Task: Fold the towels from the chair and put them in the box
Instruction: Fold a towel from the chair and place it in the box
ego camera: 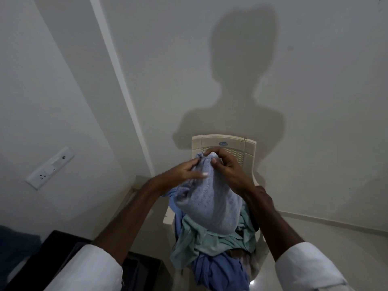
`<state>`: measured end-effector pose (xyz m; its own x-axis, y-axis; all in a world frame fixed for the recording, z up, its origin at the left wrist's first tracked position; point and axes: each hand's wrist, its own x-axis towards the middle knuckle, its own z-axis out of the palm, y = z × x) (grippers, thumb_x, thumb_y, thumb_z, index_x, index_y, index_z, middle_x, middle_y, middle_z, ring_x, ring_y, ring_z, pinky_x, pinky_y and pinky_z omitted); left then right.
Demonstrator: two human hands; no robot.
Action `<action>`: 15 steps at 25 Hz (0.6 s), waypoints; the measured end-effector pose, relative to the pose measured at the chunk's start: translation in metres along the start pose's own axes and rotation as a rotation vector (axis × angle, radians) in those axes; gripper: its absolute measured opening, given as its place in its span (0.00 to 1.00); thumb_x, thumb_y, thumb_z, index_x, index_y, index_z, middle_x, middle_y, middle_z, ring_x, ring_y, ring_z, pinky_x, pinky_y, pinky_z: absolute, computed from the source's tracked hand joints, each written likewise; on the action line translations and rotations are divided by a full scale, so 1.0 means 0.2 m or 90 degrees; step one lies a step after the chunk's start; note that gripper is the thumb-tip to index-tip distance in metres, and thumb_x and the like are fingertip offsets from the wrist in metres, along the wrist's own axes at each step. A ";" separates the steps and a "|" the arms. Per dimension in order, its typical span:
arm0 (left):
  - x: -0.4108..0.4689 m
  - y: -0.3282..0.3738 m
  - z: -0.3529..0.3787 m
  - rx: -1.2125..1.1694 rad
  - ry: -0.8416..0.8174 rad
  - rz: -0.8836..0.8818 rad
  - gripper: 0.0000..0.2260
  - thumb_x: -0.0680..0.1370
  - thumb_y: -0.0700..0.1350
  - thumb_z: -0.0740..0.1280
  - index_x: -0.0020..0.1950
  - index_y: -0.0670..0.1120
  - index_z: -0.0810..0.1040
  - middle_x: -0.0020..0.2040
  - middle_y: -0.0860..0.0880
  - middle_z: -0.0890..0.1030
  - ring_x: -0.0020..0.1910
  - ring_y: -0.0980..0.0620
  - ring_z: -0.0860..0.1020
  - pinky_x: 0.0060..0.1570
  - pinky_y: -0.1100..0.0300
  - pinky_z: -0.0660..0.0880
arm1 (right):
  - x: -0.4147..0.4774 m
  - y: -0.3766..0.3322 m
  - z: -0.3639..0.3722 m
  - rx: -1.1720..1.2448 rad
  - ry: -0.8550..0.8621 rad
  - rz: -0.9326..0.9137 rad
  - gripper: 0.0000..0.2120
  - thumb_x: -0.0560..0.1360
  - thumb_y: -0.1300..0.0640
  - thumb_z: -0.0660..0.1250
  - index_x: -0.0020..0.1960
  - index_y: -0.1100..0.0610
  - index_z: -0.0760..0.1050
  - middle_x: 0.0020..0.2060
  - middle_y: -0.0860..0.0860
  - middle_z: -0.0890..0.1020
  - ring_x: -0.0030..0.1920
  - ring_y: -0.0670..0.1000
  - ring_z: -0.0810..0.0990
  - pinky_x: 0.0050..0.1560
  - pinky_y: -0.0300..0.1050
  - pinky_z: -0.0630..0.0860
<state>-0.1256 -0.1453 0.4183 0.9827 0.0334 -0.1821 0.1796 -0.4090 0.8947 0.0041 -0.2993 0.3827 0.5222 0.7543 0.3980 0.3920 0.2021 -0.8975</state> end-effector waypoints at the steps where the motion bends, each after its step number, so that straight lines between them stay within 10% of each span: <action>1: 0.01 0.01 0.04 0.070 0.105 0.012 0.35 0.71 0.53 0.74 0.76 0.50 0.65 0.68 0.55 0.73 0.66 0.56 0.74 0.64 0.58 0.73 | 0.01 0.00 0.01 0.005 0.001 -0.002 0.07 0.83 0.59 0.62 0.59 0.57 0.77 0.56 0.51 0.81 0.58 0.51 0.80 0.57 0.47 0.77; 8: 0.12 -0.04 0.03 0.329 0.371 -0.011 0.36 0.63 0.57 0.68 0.72 0.52 0.70 0.61 0.46 0.80 0.57 0.44 0.80 0.53 0.50 0.78 | -0.03 0.07 -0.04 -0.296 0.252 0.249 0.28 0.77 0.31 0.60 0.51 0.57 0.73 0.46 0.54 0.79 0.49 0.57 0.80 0.47 0.49 0.74; 11: 0.07 -0.01 0.09 0.456 0.320 0.042 0.34 0.67 0.53 0.67 0.74 0.53 0.68 0.61 0.46 0.81 0.57 0.44 0.80 0.54 0.56 0.77 | -0.15 0.09 -0.05 0.246 0.034 0.644 0.46 0.74 0.22 0.49 0.57 0.64 0.78 0.51 0.65 0.84 0.51 0.65 0.85 0.49 0.57 0.83; 15: -0.03 -0.02 0.26 0.559 0.027 0.301 0.27 0.70 0.41 0.67 0.69 0.50 0.74 0.66 0.48 0.77 0.59 0.52 0.74 0.50 0.66 0.63 | -0.15 0.08 0.05 0.510 0.096 0.632 0.17 0.77 0.47 0.68 0.51 0.62 0.80 0.47 0.61 0.82 0.43 0.61 0.83 0.52 0.57 0.79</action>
<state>-0.1344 -0.1908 0.3942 0.9486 -0.2816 0.1445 -0.3103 -0.9174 0.2492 -0.0124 -0.3125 0.3547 0.4284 0.7297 -0.5329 -0.7470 -0.0459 -0.6633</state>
